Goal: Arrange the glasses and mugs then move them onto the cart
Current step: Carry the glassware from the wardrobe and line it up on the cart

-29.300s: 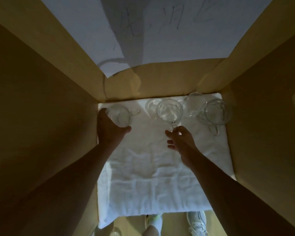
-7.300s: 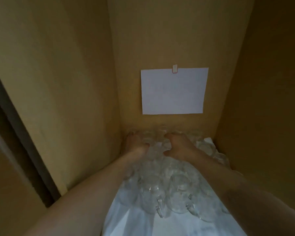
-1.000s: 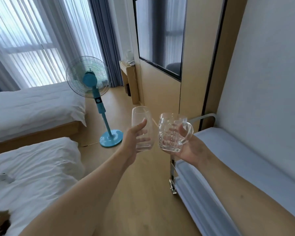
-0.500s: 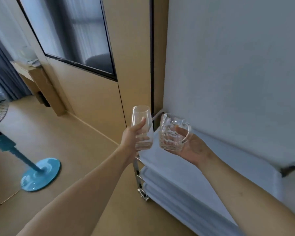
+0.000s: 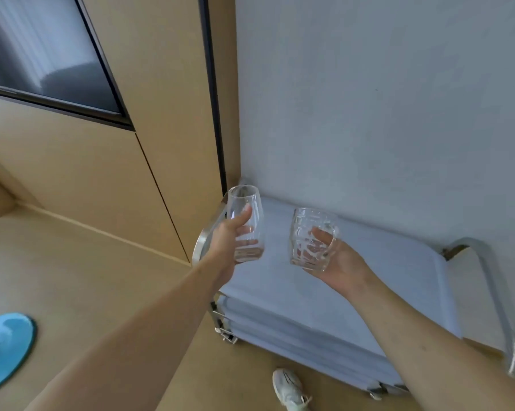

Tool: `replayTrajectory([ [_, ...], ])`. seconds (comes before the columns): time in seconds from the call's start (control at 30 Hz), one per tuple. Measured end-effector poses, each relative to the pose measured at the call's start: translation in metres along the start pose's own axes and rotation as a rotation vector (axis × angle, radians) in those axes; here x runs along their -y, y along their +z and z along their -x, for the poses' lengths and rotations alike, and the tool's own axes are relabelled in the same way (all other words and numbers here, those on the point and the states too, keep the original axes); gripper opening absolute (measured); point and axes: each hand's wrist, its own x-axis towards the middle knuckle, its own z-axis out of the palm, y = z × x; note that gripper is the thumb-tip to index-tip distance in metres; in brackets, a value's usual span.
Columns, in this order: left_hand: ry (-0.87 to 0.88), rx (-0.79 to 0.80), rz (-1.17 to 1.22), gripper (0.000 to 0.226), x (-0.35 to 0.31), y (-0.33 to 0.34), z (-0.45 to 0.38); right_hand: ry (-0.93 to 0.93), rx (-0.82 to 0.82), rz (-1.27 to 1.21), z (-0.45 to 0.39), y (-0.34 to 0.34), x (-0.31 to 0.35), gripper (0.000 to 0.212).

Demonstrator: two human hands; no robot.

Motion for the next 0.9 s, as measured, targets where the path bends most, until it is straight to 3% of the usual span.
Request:
replayTrajectory([
  [0.07, -0.021, -0.007, -0.014, 0.061, 0.001, 0.003, -0.016, 0.002, -0.064, 0.008, -0.019, -0.007, 0.006, 0.020],
  [0.17, -0.007, -0.035, -0.045, 0.066, 0.004, 0.007, -0.043, 0.010, -0.013, 0.096, -0.046, -0.008, 0.017, 0.006],
  [0.27, -0.013, -0.084, -0.041, 0.072, 0.004, 0.012, -0.069, 0.050, 0.095, 0.186, -0.080, -0.007, 0.030, 0.036],
  [0.37, -0.034, -0.131, -0.054, 0.074, 0.002, 0.019, -0.095, 0.084, 0.014, 0.209, -0.125, -0.019, 0.039, 0.025],
  [0.5, -0.044, -0.193, -0.099, 0.074, -0.001, 0.029, -0.132, 0.111, -0.024, 0.351, -0.171, -0.028, 0.050, 0.055],
  [0.6, -0.087, -0.236, -0.122, 0.084, 0.006, 0.033, -0.157, 0.078, -0.109, 0.495, -0.196, -0.030, 0.054, 0.062],
  [0.73, -0.122, -0.300, -0.130, 0.077, 0.020, 0.035, -0.180, 0.042, -0.148, 0.622, -0.235, -0.034, 0.050, 0.065],
  [0.9, -0.206, -0.360, -0.098, 0.077, 0.037, 0.033, -0.196, 0.014, -0.058, 0.657, -0.276, -0.035, 0.044, 0.073],
])
